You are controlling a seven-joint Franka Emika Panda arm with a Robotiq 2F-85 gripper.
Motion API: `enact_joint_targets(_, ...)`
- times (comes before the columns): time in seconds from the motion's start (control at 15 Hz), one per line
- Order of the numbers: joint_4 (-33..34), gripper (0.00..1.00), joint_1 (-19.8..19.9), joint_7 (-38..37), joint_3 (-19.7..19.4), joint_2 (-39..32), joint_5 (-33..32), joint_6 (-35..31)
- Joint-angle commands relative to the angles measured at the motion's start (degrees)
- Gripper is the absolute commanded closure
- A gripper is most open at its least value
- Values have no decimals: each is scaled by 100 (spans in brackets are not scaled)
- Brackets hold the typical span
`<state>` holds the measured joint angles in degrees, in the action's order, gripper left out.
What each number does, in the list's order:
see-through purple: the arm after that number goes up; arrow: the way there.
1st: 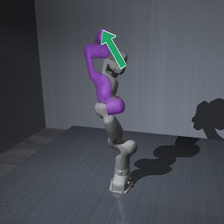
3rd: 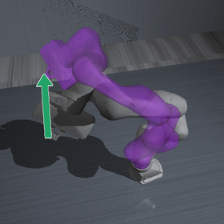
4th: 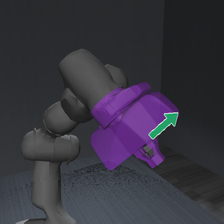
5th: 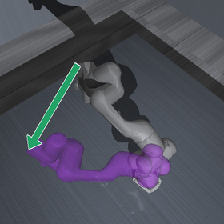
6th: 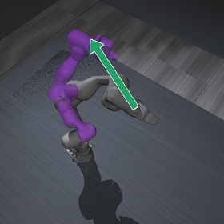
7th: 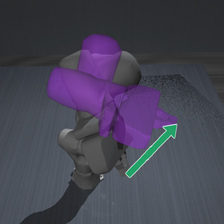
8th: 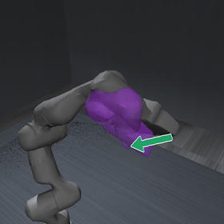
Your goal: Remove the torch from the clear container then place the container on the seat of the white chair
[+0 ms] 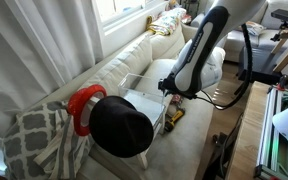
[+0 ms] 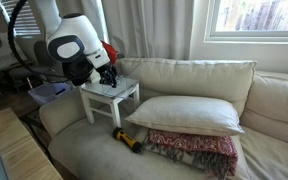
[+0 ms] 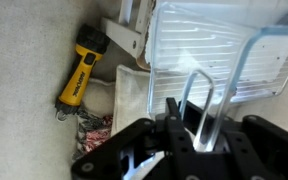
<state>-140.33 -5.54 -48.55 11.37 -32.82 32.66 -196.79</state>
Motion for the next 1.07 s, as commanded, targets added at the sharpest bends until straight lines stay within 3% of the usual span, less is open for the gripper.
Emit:
enact_joint_targets(0.0, -290, 97, -503, -100, -277, 266, 299, 4)
enact_joint_targets(0.27, -278, 97, -980, -51, -513, 254, 608, 28)
enact_joint_targets(0.47, -226, 97, -1111, -48, -484, 294, 772, 100)
enact_joint_targets(0.53, -206, 64, -1114, -47, -442, 310, 794, 112)
enact_joint_targets(0.67, -175, 56, -1158, -23, -421, 327, 825, 132)
enact_joint_targets(1.0, -128, 18, -1101, 29, -334, 440, 722, 257)
